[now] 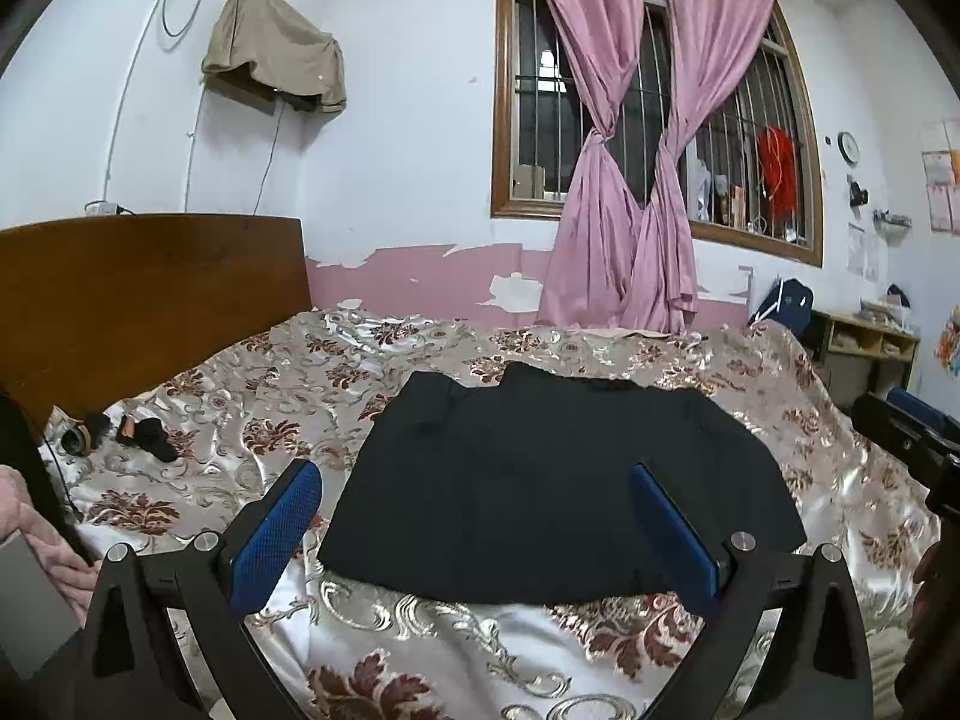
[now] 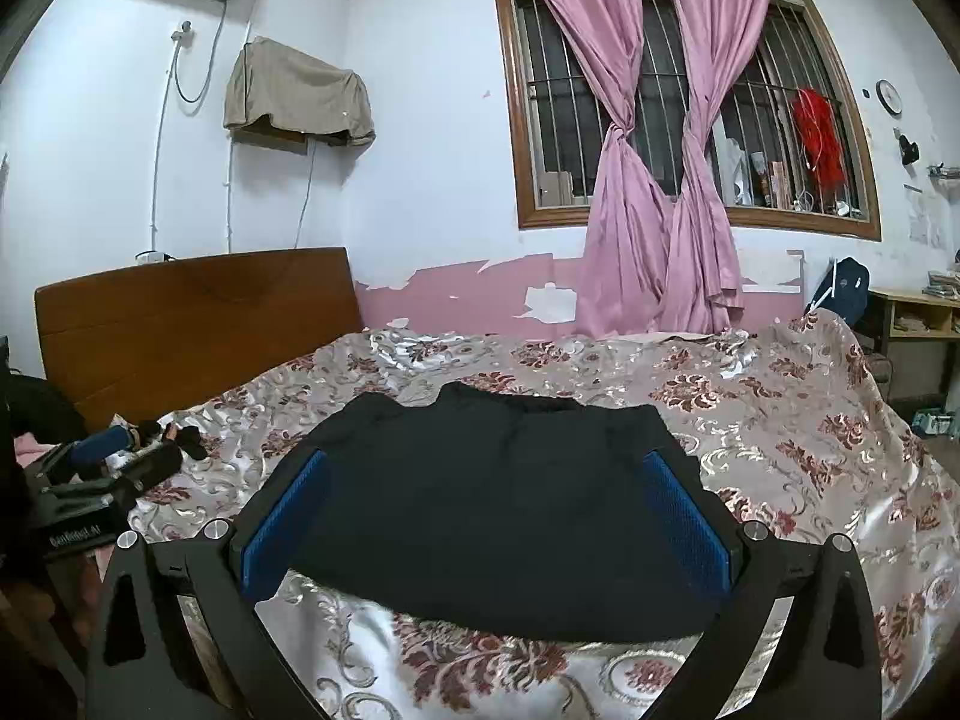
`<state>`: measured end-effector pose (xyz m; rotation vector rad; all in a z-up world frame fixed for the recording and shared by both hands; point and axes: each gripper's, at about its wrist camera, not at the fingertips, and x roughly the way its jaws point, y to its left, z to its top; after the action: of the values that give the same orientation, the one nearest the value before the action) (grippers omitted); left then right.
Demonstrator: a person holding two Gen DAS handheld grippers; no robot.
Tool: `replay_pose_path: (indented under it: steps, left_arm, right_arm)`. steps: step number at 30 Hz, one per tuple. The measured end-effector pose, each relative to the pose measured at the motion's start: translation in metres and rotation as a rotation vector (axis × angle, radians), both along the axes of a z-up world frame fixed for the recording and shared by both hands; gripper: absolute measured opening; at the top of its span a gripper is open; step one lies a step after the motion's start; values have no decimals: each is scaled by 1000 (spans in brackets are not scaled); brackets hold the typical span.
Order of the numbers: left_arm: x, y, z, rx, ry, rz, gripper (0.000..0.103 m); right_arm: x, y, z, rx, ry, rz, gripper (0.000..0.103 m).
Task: Fold large clothes
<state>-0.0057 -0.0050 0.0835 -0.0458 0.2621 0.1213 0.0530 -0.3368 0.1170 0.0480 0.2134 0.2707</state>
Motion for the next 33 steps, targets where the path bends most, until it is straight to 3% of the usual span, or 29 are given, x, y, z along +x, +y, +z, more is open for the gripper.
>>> replay_pose_path:
  steps: [15,24,33]
  left_arm:
    - [-12,2,-38,-8,12,-20,103]
    - [-9,2,-72,5,60,-15,103]
    - [-7,-3,-80,32,76,-17,103]
  right_arm:
    - [-28,4,-42,-25,12,-62,102]
    - [-25,9,-67,-32,53,-60,102]
    - [-15,9,-85,-38,111,-63,102]
